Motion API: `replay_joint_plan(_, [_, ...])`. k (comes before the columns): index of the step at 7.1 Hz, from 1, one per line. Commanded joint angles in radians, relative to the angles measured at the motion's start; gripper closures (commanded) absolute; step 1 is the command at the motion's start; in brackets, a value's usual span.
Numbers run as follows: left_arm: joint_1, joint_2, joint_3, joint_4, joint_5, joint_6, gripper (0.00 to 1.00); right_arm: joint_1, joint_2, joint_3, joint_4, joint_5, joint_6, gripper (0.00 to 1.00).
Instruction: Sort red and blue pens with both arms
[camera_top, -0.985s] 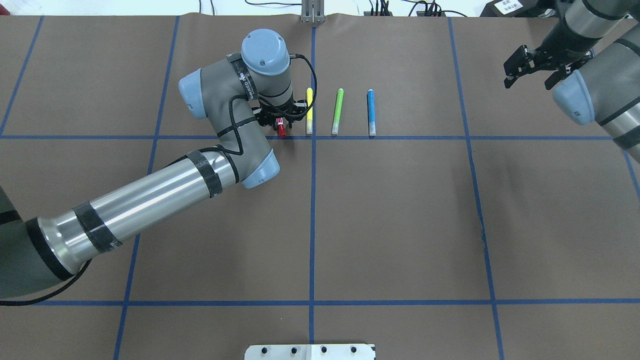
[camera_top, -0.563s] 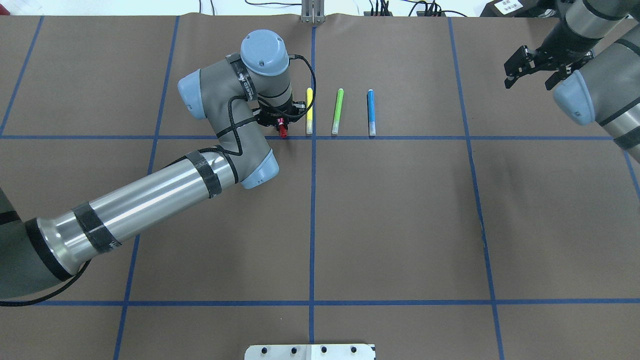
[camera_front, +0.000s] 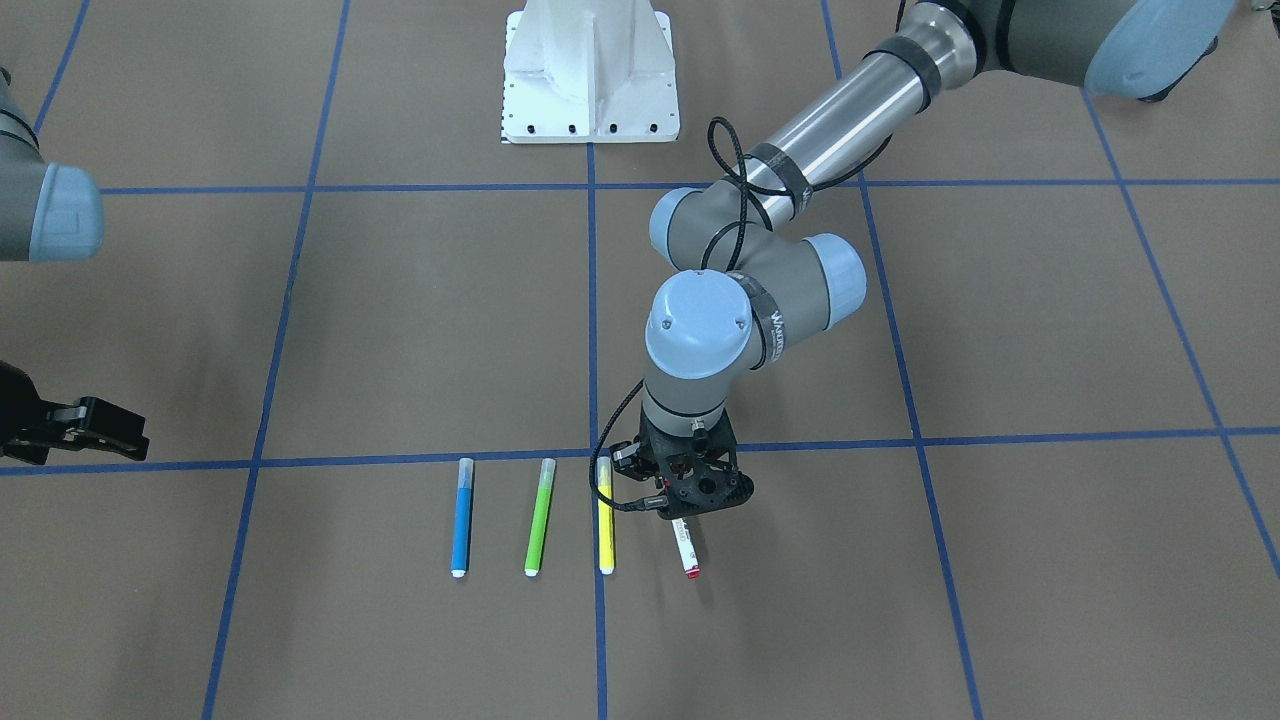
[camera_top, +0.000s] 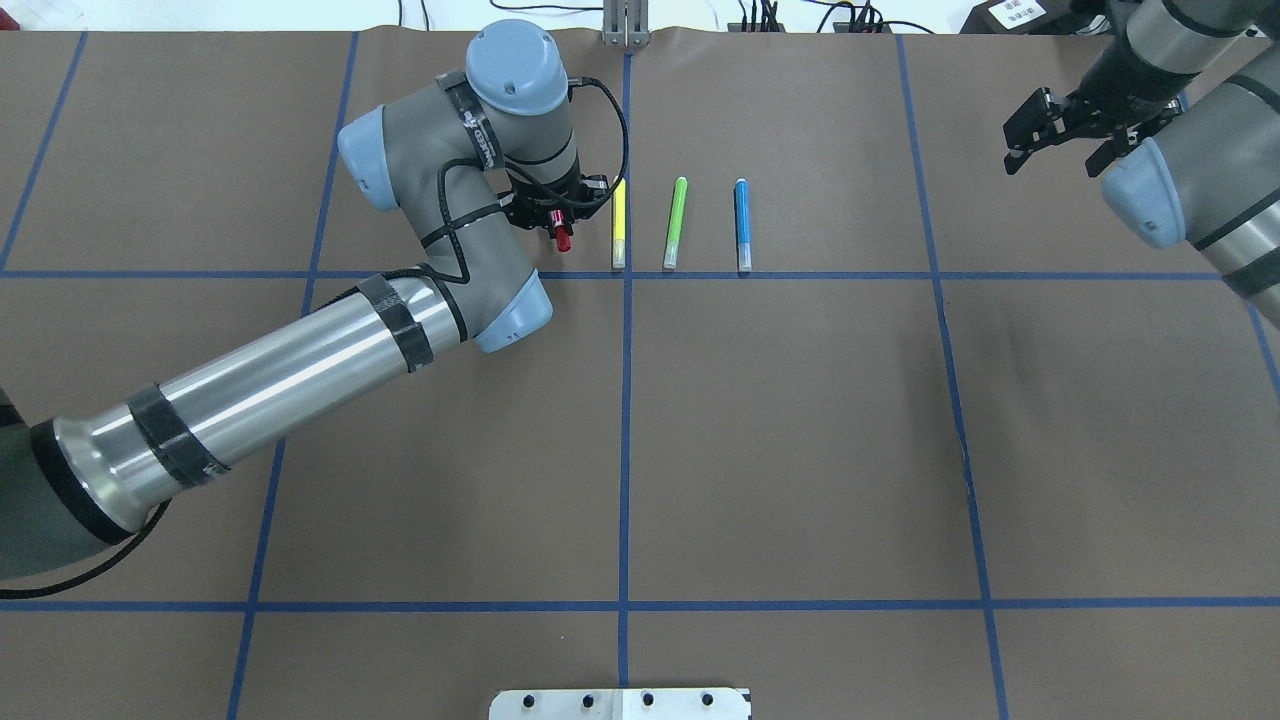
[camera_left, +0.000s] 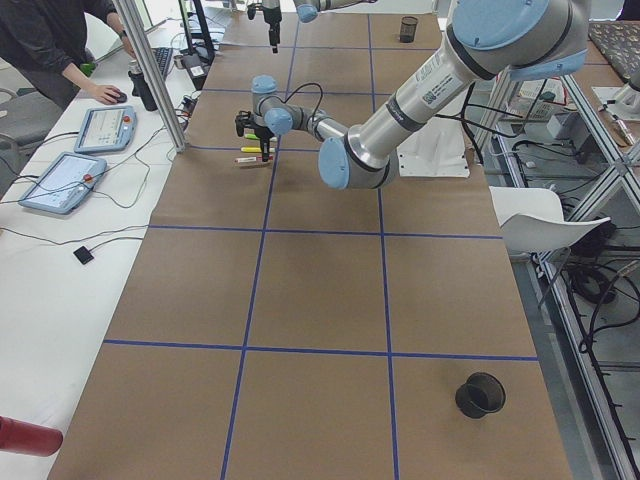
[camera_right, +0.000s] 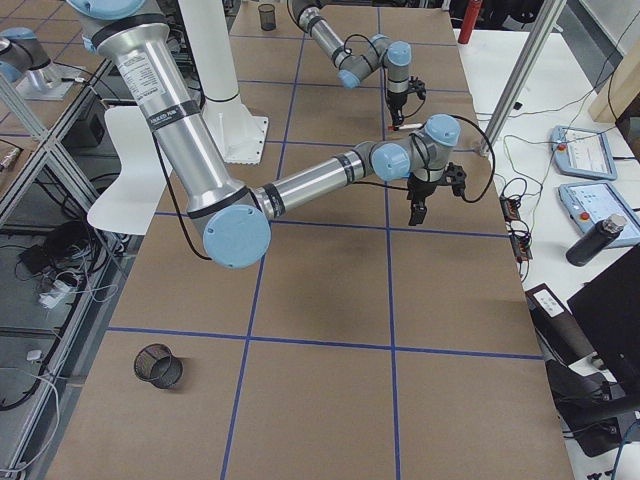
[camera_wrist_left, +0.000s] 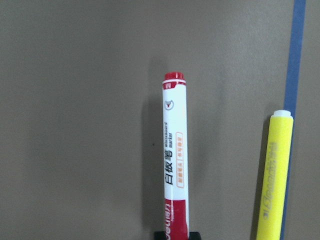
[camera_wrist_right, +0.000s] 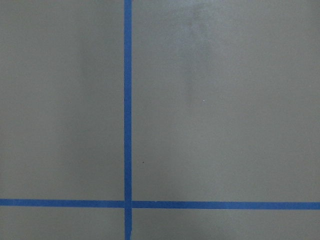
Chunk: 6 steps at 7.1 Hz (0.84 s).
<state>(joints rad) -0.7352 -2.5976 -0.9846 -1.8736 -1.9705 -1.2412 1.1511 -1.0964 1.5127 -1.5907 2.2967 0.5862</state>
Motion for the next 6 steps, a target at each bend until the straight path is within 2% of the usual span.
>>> replay_joint_plan(1, [-0.056,0.025,-0.037,0.042,-0.068,0.015,1.00,-0.113,0.080,0.000,0.001,-0.107,0.209,0.01])
replay_joint_plan(2, [-0.081,0.042,-0.037,0.044,-0.068,0.070,1.00,-0.173,0.107,-0.011,0.055,-0.152,0.303,0.01])
replay_joint_plan(4, [-0.136,0.082,-0.039,0.042,-0.070,0.132,1.00,-0.243,0.137,-0.112,0.234,-0.169,0.424,0.01])
replay_joint_plan(6, [-0.161,0.099,-0.042,0.042,-0.071,0.176,1.00,-0.284,0.237,-0.221,0.238,-0.236,0.423,0.02])
